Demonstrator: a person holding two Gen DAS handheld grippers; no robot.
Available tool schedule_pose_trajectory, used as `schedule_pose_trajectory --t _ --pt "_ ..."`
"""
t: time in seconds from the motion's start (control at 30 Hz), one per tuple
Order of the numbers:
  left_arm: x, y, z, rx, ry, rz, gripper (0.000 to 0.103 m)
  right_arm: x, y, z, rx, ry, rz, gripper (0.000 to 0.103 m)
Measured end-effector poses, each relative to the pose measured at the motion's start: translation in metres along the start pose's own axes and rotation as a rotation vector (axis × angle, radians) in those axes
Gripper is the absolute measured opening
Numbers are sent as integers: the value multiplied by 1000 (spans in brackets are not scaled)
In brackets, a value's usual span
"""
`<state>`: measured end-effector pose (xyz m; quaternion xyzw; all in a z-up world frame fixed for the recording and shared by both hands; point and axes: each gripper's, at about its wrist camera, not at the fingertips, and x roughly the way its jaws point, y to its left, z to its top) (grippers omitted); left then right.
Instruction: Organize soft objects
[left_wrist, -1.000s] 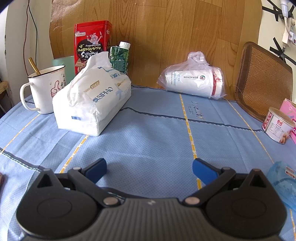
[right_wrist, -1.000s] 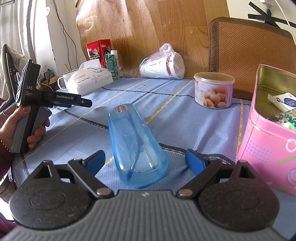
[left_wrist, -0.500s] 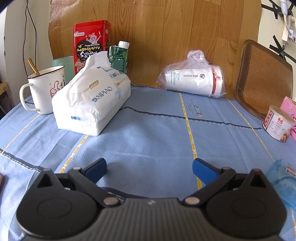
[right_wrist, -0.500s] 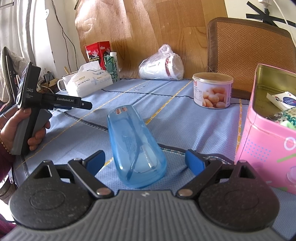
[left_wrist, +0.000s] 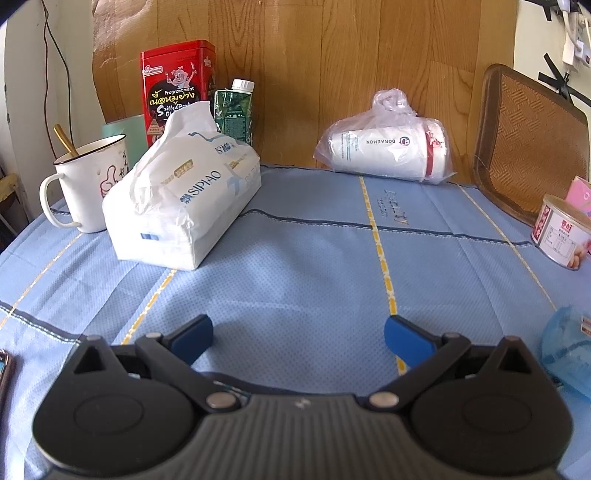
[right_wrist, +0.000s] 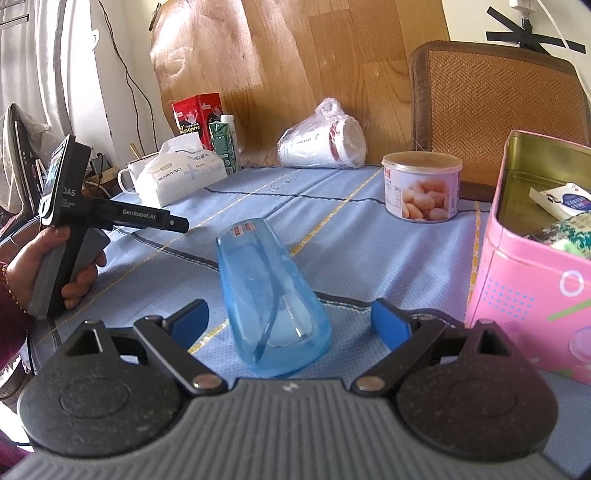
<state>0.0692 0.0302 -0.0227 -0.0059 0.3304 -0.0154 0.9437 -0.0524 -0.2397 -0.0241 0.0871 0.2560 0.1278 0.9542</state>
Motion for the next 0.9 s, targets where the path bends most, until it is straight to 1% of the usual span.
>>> schedule_pose_trajectory --t 0.9 --pt "-1 0 0 -7 -5 -7 103 2 -3 0 13 8 4 96"
